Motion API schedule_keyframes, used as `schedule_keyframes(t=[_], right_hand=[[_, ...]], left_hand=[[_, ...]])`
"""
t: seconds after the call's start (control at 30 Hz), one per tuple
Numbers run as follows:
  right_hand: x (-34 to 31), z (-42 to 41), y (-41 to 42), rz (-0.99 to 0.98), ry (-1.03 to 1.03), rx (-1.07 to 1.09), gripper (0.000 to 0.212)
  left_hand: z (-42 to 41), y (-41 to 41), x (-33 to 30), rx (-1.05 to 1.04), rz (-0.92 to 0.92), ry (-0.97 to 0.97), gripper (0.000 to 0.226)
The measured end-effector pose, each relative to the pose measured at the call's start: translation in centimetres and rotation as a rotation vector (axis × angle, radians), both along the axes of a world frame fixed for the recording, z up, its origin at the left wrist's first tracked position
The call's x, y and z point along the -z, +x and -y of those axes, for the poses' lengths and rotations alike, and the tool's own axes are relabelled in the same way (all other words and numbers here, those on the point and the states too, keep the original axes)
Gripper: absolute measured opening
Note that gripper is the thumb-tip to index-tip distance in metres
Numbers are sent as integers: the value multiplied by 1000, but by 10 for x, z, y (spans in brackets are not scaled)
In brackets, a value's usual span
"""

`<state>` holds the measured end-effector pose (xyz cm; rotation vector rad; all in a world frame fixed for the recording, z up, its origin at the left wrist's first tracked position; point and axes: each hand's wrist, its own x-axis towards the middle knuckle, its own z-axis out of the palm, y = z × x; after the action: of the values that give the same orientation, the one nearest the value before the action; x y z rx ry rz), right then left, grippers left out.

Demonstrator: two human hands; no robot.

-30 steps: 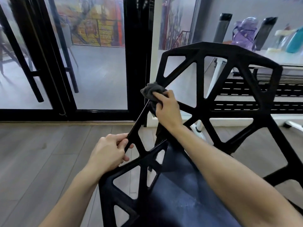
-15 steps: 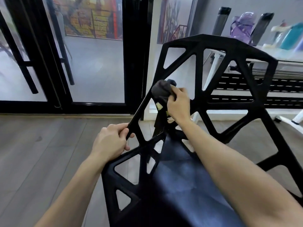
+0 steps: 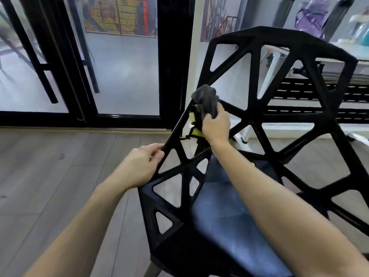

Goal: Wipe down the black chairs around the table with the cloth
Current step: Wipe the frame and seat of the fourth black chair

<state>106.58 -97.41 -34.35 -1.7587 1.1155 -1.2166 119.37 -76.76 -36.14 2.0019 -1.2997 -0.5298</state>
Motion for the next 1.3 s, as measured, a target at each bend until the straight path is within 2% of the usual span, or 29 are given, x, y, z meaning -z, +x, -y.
schedule_keyframes(t=[0.03, 0.13, 0.2, 0.23, 0.33, 0.37, 0.5, 0.57, 0.63, 0.77, 0.87, 0.97, 1.03, 1.17, 1.3], right_hand=[[8, -16, 7, -33, -53, -73, 42], [55, -98, -15, -174, -169, -277, 54], [73, -126, -41, -298, -291, -459, 56], [72, -120, -44, -306, -329, -472, 57], [51, -86, -21, -265, -232, -218, 58], [50, -91, -16, -282, -245, -198, 59], [70, -148, -44, -422, -490, -561, 56], [57, -149, -38, -431, -487, -538, 48], [46, -151, -20, -471, -498, -456, 50], [69, -179, -62, -496, -608, -572, 43], [69, -182, -86, -580, -661, -621, 39], [50, -176, -33, -580, -585, -443, 41], [59, -179, -33, -564, -611, -449, 39], [78, -212, -114, -565, -659, -639, 26], [60, -191, -48, -558, -586, -476, 31]], left_hand=[[-9, 8, -3, 14, -12, 51, 30], [-42, 27, -9, 104, -275, 183, 19], [-58, 31, -8, 161, -338, 236, 24], [-61, 30, -6, 176, -344, 244, 28], [-62, 26, 0, 158, -356, 217, 35], [-62, 24, 2, 143, -352, 199, 36], [-71, 23, 9, 85, -399, 161, 31], [-78, 23, 13, 70, -489, 144, 26], [-83, 23, 14, 34, -542, 124, 25], [-88, 27, 9, 20, -504, 167, 25], [-86, 27, 5, -46, -462, 72, 24], [-74, 17, -1, -34, -428, 46, 47], [-67, 13, -5, -71, -395, 41, 59], [-62, 11, -5, -81, -342, 11, 52], [-60, 10, -5, -74, -255, 0, 44]])
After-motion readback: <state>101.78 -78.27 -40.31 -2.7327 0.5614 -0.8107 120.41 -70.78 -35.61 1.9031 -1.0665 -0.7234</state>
